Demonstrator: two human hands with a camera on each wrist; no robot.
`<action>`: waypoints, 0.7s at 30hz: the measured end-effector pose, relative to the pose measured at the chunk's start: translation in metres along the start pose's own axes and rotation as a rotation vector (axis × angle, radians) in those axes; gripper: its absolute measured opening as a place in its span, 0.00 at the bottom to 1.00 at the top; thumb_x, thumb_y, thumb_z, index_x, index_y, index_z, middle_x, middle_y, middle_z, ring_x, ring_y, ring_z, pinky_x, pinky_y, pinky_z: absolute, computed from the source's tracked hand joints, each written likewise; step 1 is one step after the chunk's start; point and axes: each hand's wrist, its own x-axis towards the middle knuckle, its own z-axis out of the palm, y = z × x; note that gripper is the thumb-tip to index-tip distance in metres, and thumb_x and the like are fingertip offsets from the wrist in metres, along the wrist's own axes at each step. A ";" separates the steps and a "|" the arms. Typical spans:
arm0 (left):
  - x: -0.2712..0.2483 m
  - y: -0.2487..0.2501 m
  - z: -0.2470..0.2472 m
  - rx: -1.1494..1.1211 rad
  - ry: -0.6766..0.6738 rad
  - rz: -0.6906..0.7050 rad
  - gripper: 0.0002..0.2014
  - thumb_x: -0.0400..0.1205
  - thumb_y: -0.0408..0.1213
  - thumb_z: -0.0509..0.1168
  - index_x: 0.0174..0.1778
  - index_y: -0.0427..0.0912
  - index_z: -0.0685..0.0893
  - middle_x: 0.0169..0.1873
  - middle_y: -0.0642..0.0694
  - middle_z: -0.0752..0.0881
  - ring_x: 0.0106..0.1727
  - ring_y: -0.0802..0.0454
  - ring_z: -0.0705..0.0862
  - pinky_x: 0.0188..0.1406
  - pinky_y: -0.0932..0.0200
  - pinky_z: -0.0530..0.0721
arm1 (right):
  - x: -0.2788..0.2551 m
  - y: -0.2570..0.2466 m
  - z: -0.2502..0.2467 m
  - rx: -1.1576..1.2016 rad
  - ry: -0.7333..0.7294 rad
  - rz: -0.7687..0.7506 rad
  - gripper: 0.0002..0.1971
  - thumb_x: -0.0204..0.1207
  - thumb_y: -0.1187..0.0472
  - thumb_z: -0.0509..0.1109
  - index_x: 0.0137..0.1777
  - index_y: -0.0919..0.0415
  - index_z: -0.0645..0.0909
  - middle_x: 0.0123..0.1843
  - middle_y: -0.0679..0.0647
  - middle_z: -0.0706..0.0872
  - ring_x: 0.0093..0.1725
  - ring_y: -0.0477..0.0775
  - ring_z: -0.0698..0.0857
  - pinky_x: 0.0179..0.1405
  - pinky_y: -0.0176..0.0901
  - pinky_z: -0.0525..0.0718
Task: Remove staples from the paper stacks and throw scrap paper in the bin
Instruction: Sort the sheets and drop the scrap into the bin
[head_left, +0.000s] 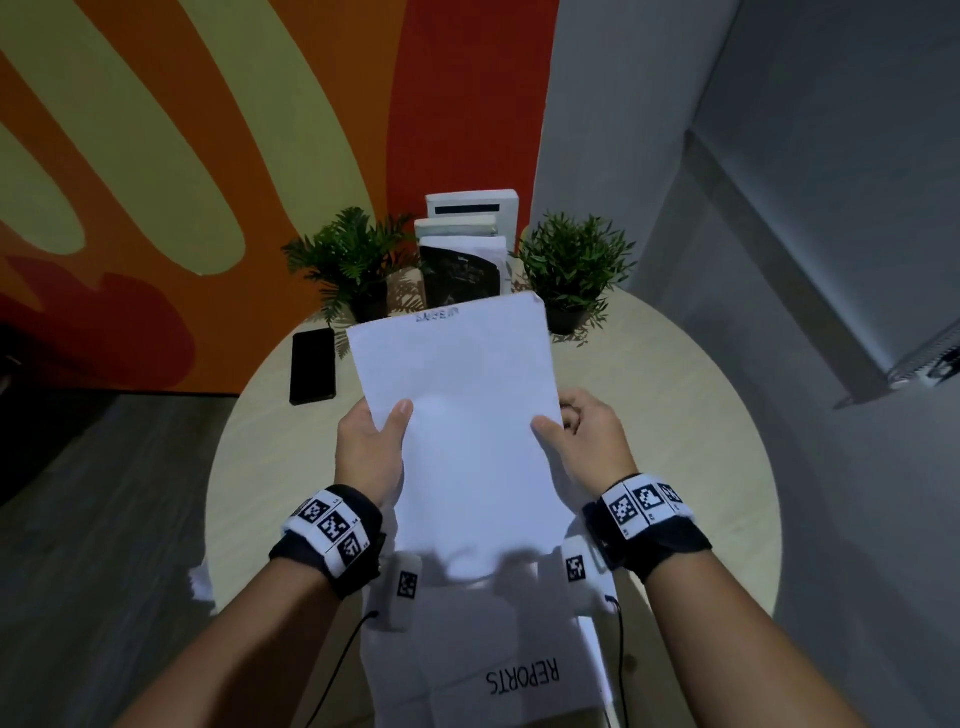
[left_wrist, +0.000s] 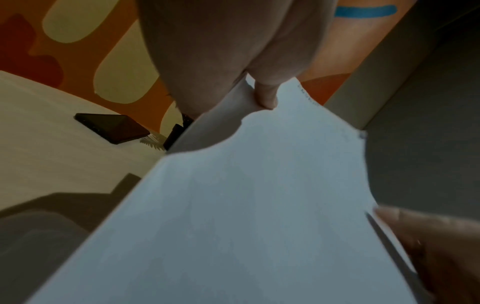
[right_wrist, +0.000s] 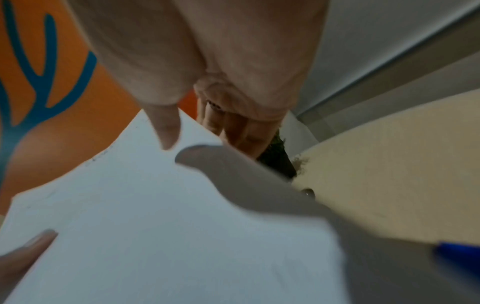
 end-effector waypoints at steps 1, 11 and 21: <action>-0.001 -0.001 -0.003 0.021 0.001 -0.010 0.09 0.88 0.34 0.65 0.59 0.52 0.85 0.51 0.66 0.89 0.48 0.75 0.88 0.43 0.76 0.84 | -0.002 0.008 0.002 -0.035 -0.015 0.014 0.05 0.78 0.62 0.72 0.48 0.65 0.82 0.31 0.45 0.81 0.31 0.48 0.78 0.41 0.43 0.80; -0.018 -0.020 -0.051 0.151 0.093 -0.184 0.12 0.85 0.32 0.69 0.64 0.43 0.88 0.56 0.52 0.92 0.56 0.51 0.91 0.59 0.50 0.88 | -0.011 0.010 0.046 0.029 -0.270 0.041 0.13 0.77 0.57 0.70 0.62 0.51 0.83 0.58 0.44 0.89 0.57 0.47 0.88 0.62 0.49 0.85; 0.010 -0.059 -0.209 0.275 0.090 -0.275 0.10 0.85 0.34 0.68 0.60 0.39 0.86 0.53 0.46 0.92 0.52 0.48 0.91 0.46 0.56 0.87 | -0.021 -0.044 0.208 -0.174 -0.318 0.009 0.12 0.80 0.62 0.64 0.61 0.57 0.82 0.54 0.50 0.89 0.51 0.51 0.86 0.52 0.41 0.82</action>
